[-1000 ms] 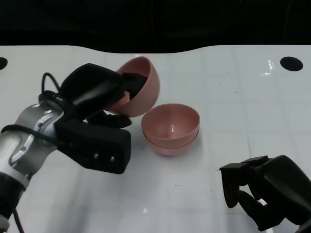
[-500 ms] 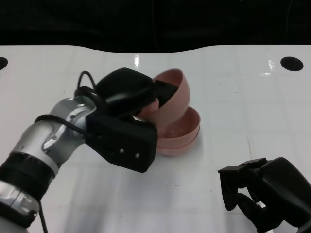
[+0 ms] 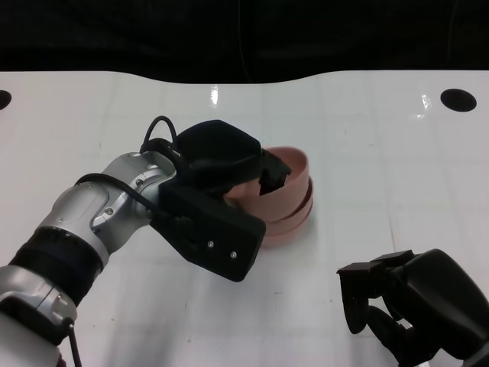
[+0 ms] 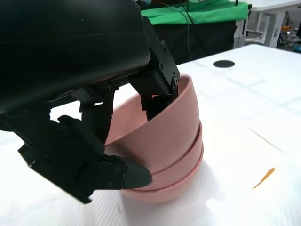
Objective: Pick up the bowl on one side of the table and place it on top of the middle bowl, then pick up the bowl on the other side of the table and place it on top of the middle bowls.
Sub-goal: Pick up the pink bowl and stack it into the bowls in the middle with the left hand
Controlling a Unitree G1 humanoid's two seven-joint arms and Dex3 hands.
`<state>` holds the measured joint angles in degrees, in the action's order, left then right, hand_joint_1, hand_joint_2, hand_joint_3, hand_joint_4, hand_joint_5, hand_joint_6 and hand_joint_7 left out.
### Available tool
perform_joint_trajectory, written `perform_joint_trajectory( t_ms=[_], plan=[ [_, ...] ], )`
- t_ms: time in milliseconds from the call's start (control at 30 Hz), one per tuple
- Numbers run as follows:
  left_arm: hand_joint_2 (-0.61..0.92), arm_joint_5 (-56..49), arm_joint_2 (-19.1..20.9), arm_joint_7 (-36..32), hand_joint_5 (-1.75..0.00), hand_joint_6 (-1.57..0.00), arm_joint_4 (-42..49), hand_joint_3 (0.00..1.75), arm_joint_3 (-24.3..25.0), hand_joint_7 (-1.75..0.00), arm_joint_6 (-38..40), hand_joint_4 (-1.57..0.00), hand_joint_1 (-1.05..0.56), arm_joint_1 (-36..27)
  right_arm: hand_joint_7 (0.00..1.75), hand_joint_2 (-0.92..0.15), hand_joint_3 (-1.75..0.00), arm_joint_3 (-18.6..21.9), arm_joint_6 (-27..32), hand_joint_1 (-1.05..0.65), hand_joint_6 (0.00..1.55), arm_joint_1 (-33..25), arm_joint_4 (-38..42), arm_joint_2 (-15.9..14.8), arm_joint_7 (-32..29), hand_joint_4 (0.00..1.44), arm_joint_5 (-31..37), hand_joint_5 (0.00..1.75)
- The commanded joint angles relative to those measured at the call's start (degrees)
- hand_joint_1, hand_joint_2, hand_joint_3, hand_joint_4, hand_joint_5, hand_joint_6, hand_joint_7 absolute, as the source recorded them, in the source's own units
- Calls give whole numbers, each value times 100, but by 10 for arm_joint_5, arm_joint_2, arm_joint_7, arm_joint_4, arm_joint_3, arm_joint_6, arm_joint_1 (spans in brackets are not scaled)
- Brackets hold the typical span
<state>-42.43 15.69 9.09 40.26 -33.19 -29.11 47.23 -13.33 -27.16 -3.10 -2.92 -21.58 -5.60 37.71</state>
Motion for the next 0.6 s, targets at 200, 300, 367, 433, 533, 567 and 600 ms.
perform_joint_trajectory(
  t_ms=[200,300,367,433,533,567,600],
  plan=[
    [92,-17,17,59,-27,-40,-52,11,-6,0,51,-31,-61,-3,163,-19,-154,7,-7,-9,84,-2,3,-5,-2,98,-11,175],
    [92,-16,22,62,-15,-18,-70,17,-1,0,61,-9,-83,-12,163,-19,-155,8,-6,-9,83,-3,3,-6,-2,99,-10,175],
    [92,-14,26,59,-9,-9,-83,22,4,0,68,-2,-91,-17,163,-19,-155,8,-8,-9,83,-3,5,-6,-4,98,-9,175],
    [92,-5,32,52,-5,-5,-104,24,16,-1,71,0,-94,-28,163,-19,-155,8,-10,-9,83,-3,6,-7,-5,98,-9,175],
    [92,19,42,52,-4,-6,-140,25,43,-2,73,-1,-93,-52,163,-19,-155,8,-7,-9,83,-4,4,-7,-3,99,-7,175],
    [92,28,47,51,-5,-6,-153,25,52,-2,71,-1,-92,-61,163,-20,-155,8,-7,-9,83,-3,4,-6,-3,99,-7,175],
    [92,40,52,51,-6,-7,-165,26,63,-2,67,-4,-89,-71,162,-20,-155,8,-6,-9,83,-3,4,-7,-2,99,-7,175]
  ],
)
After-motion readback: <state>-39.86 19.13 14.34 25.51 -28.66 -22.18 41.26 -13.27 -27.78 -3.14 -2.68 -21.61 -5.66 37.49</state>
